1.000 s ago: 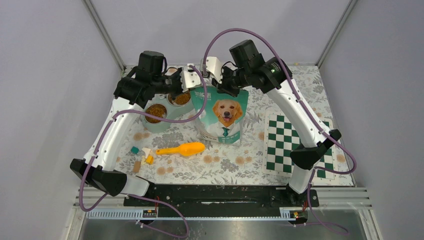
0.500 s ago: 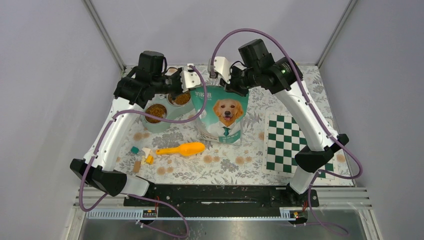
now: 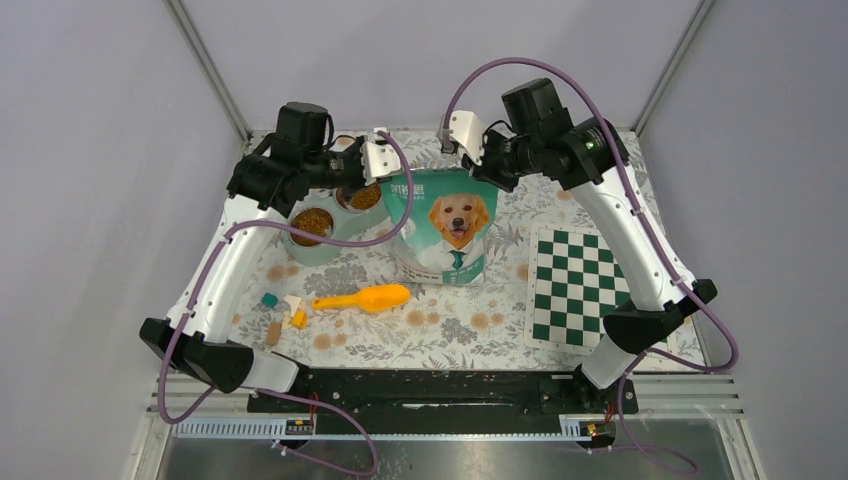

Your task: Serve the pet food

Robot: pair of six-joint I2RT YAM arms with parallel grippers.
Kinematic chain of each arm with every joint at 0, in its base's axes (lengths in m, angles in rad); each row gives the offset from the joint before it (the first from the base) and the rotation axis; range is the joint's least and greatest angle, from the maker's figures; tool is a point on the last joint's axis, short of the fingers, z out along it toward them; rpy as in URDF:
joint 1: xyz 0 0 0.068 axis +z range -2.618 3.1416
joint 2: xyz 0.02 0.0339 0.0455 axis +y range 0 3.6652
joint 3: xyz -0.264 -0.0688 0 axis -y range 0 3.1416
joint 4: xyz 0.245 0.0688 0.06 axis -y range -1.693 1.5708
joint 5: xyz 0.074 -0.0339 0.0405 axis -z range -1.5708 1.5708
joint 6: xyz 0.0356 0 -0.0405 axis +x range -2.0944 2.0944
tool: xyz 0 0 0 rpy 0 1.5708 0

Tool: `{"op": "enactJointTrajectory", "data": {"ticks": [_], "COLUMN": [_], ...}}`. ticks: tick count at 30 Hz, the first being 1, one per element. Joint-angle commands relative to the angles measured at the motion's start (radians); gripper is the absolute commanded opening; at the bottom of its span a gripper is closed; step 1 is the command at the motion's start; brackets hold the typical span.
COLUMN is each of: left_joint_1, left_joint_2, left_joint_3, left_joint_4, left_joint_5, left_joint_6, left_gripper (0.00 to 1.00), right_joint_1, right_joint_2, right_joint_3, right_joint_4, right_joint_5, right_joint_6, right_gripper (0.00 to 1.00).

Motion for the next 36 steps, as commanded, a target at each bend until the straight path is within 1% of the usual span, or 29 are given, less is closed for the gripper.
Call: {"op": "enactJointTrajectory", "data": {"ticks": [1,6,8,10,12,14,16,18,19,22,23,28,32,36], "left_joint_1": [0.017,0.017,0.016,0.014,0.009,0.001,-0.010,-0.019,-0.022,-0.038,-0.044,-0.080,-0.121,-0.162], "left_joint_2": [-0.060,-0.056,-0.053,-0.053,-0.058,-0.062,-0.057,-0.048,-0.041,-0.029,-0.025,-0.003,0.021,0.053], "left_joint_3": [0.025,0.031,0.037,0.033,0.019,0.004,0.006,0.015,0.021,0.037,0.043,0.063,0.066,0.068], "left_joint_4": [0.106,0.106,0.107,0.128,0.159,0.193,0.201,0.201,0.201,0.201,0.202,0.203,0.251,0.287], "left_joint_5": [0.009,0.022,0.034,0.047,0.062,0.072,0.072,0.069,0.065,0.064,0.064,0.064,0.063,0.058], "left_joint_6": [0.022,0.018,0.013,-0.006,-0.020,-0.036,-0.038,-0.039,-0.042,-0.044,-0.045,-0.050,-0.077,-0.102], "left_gripper": [0.00,0.00,0.01,0.13,0.23,0.30,0.35,0.38,0.41,0.47,0.49,0.57,0.65,0.67], "right_joint_1": [-0.027,-0.029,-0.029,-0.029,-0.029,-0.031,-0.032,-0.034,-0.034,-0.036,-0.035,-0.035,-0.036,-0.035], "right_joint_2": [-0.040,-0.042,-0.044,-0.040,-0.033,-0.022,-0.013,-0.008,-0.004,0.011,0.015,0.009,0.003,-0.018], "right_joint_3": [-0.012,-0.001,-0.003,-0.006,-0.011,-0.008,-0.004,0.000,0.008,0.037,0.045,0.072,0.081,0.051], "right_joint_4": [-0.010,-0.003,0.009,0.009,-0.005,-0.020,-0.034,-0.043,-0.051,-0.080,-0.083,-0.087,-0.065,-0.001], "right_joint_5": [0.079,0.072,0.068,0.058,0.054,0.063,0.061,0.048,0.041,0.025,0.023,-0.018,-0.050,-0.061], "right_joint_6": [-0.025,-0.018,-0.013,-0.011,-0.022,-0.028,-0.036,-0.044,-0.048,-0.053,-0.055,-0.049,-0.030,0.001], "right_gripper": [0.00,0.00,0.19,0.29,0.31,0.32,0.31,0.27,0.22,0.02,0.00,0.00,0.00,0.00]}}
